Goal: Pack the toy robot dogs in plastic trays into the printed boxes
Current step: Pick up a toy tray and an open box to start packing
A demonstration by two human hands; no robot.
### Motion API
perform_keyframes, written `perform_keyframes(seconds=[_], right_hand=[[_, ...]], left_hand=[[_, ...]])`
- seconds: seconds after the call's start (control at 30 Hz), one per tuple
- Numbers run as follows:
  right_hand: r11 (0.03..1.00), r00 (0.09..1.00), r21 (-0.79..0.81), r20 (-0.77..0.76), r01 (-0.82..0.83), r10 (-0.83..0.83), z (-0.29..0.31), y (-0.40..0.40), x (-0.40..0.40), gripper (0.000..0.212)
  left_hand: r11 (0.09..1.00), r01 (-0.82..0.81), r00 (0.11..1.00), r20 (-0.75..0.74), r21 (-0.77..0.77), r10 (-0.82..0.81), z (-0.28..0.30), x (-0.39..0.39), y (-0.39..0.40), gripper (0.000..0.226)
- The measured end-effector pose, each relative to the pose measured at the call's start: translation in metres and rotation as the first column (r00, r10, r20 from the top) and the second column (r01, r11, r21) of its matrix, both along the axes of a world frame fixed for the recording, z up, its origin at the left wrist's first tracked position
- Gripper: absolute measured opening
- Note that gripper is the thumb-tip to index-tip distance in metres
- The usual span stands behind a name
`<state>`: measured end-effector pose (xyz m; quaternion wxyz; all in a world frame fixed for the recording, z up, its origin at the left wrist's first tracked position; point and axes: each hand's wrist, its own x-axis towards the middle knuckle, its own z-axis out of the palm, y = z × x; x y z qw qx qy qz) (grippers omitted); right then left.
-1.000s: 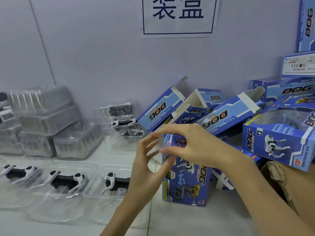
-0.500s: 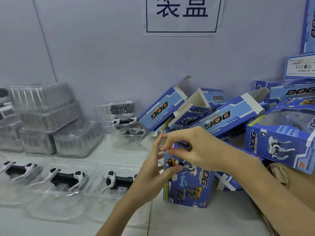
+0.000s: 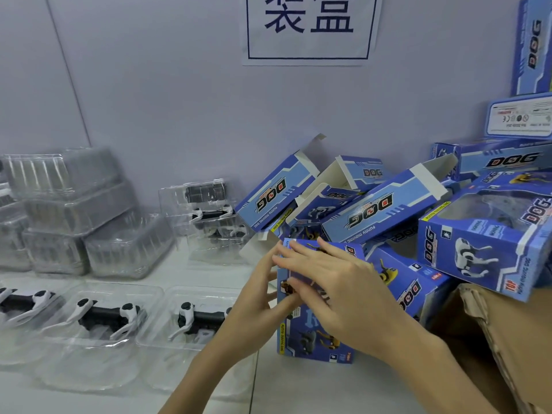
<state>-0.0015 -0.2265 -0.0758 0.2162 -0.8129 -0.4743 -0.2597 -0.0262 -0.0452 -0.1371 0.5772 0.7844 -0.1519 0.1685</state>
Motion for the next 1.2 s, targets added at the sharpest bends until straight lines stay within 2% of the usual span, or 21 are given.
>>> perform_keyframes(seconds=[0.07,0.17,0.27,0.33,0.4,0.47,0.53,0.6,0.67,0.73,0.8,0.87,0.9,0.97,1.03,1.1,1.13,1.2], right_hand=[[0.981,0.996,0.196,-0.09,-0.007,0.025,-0.001,-0.009,-0.002,0.041],[0.815,0.99,0.565,-0.123,0.129,-0.071,-0.008,-0.029,-0.007,0.032],[0.641,0.962,0.718,-0.219,0.272,-0.163,-0.025,-0.042,-0.013,0.024],[0.597,0.933,0.728,-0.345,0.337,-0.106,-0.03,-0.043,-0.018,0.032],[0.624,0.881,0.695,-0.473,0.357,0.022,-0.031,-0.042,-0.018,0.045],[0.644,0.78,0.678,-0.594,0.353,0.198,-0.029,-0.038,-0.022,0.054],[0.665,0.698,0.627,-0.682,0.406,0.217,-0.025,-0.038,-0.025,0.066],[0.648,0.618,0.592,-0.752,0.479,0.231,-0.021,-0.043,-0.023,0.076],[0.619,0.532,0.585,-0.793,0.525,0.298,-0.012,-0.049,-0.02,0.063],[0.62,0.486,0.61,-0.785,0.494,0.385,-0.012,-0.062,-0.024,0.046],[0.612,0.428,0.602,-0.797,0.513,0.426,-0.009,-0.064,-0.02,0.059],[0.582,0.432,0.61,-0.792,0.538,0.432,-0.005,-0.063,-0.018,0.07],[0.556,0.446,0.635,-0.773,0.536,0.452,-0.009,-0.066,-0.021,0.072],[0.543,0.428,0.662,-0.749,0.518,0.506,-0.007,-0.066,-0.018,0.068],[0.55,0.394,0.67,-0.74,0.498,0.545,-0.005,-0.067,-0.018,0.065],[0.575,0.359,0.668,-0.742,0.473,0.566,-0.005,-0.069,-0.02,0.068],[0.575,0.342,0.674,-0.735,0.463,0.586,-0.005,-0.069,-0.022,0.07],[0.567,0.315,0.683,-0.723,0.459,0.616,-0.006,-0.069,-0.025,0.08]], left_hand=[[0.998,-0.05,0.999,-0.024,-0.025,0.049,0.001,-0.003,-0.001,0.076],[0.977,-0.211,0.977,-0.023,-0.023,0.211,0.006,-0.008,-0.002,0.09],[0.936,-0.348,0.926,0.179,0.053,0.334,0.012,-0.015,-0.006,0.079],[0.909,-0.416,0.869,0.307,0.03,0.387,0.016,-0.02,-0.013,0.08],[0.899,-0.437,0.815,0.421,-0.002,0.397,0.015,-0.022,-0.025,0.084],[0.888,-0.46,0.744,0.552,0.016,0.375,0.011,-0.025,-0.038,0.091],[0.853,-0.518,0.655,0.672,0.066,0.346,0.003,-0.026,-0.047,0.097],[0.778,-0.61,0.561,0.776,0.153,0.287,-0.003,-0.027,-0.057,0.103],[0.678,-0.698,0.461,0.869,0.229,0.181,-0.008,-0.027,-0.067,0.097],[0.645,-0.71,0.423,0.903,0.283,0.069,-0.006,-0.027,-0.073,0.077],[0.675,-0.66,0.444,0.896,0.329,-0.002,-0.002,-0.028,-0.068,0.054],[0.693,-0.592,0.51,0.857,0.412,-0.074,0.005,-0.03,-0.054,0.041],[0.71,-0.559,0.544,0.836,0.428,-0.075,0.008,-0.031,-0.045,0.037],[0.773,-0.513,0.619,0.785,0.373,0.033,0.015,-0.029,-0.033,0.034],[0.845,-0.469,0.73,0.651,0.258,0.206,0.022,-0.028,-0.023,0.039],[0.907,-0.41,0.848,0.407,0.097,0.34,0.031,-0.028,-0.015,0.057],[0.94,-0.341,0.908,0.257,-0.003,0.331,0.035,-0.029,-0.01,0.065],[0.956,-0.086,0.996,-0.001,-0.282,0.09,0.04,-0.029,-0.003,0.072]])
